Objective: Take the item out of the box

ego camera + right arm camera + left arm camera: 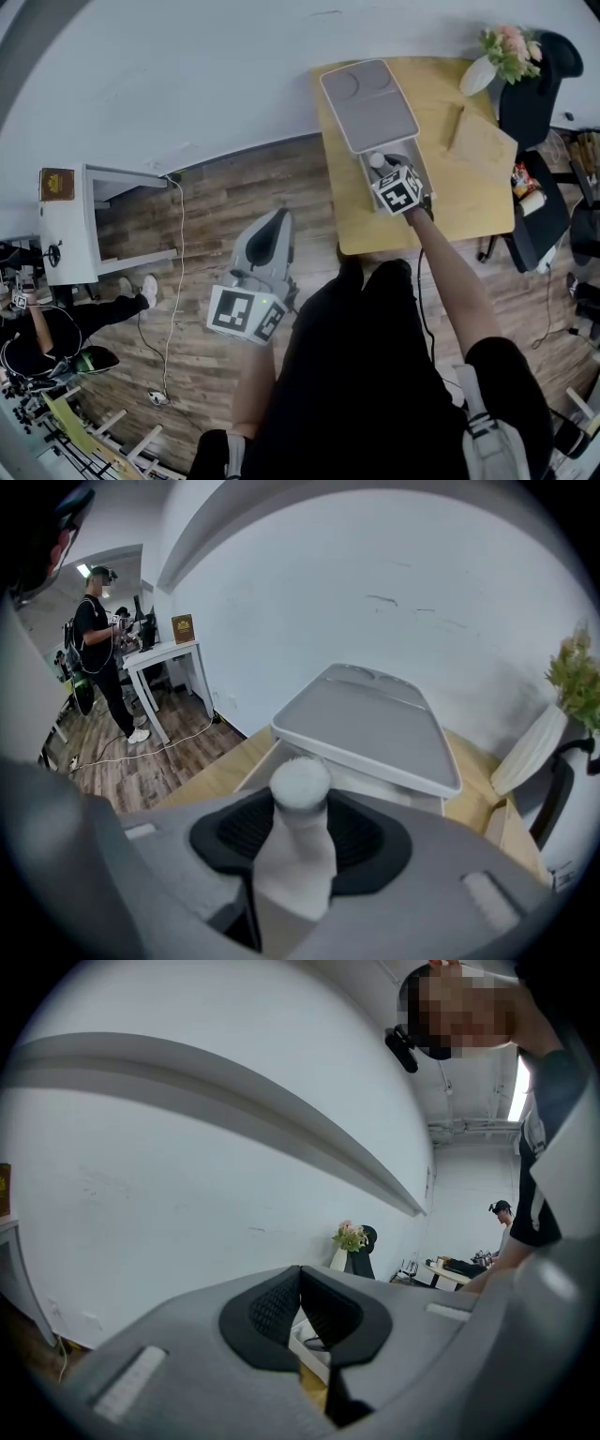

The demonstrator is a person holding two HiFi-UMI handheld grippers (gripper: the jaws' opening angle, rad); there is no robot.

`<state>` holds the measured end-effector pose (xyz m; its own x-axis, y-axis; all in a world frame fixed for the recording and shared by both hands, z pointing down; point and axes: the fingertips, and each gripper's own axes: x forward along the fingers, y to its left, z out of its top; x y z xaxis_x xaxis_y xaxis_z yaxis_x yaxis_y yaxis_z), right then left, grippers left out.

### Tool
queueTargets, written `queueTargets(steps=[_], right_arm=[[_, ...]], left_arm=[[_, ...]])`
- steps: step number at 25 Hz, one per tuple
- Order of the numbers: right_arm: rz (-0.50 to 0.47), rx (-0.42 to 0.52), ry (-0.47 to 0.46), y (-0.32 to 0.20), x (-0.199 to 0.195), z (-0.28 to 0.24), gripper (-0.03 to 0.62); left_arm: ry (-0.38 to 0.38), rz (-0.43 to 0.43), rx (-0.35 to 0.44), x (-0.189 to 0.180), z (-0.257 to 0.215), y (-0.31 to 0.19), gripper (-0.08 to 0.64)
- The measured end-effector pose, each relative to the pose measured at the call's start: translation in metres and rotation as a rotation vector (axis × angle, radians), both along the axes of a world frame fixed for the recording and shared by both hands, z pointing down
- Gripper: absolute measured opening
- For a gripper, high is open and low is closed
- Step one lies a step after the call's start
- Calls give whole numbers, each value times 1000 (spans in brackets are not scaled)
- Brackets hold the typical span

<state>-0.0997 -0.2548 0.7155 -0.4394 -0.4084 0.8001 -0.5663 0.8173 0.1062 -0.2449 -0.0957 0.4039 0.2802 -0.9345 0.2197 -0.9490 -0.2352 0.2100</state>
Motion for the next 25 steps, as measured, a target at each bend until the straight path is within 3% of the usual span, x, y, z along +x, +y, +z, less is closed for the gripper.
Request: queueTargets(steps=[18, 25], right_arm=[[62, 17, -53, 19, 37, -32, 166], [96, 54, -117, 24, 49, -65, 166]], left_arm=[[7, 84, 44, 29, -11, -3, 8], [20, 133, 71, 41, -16, -13, 9]])
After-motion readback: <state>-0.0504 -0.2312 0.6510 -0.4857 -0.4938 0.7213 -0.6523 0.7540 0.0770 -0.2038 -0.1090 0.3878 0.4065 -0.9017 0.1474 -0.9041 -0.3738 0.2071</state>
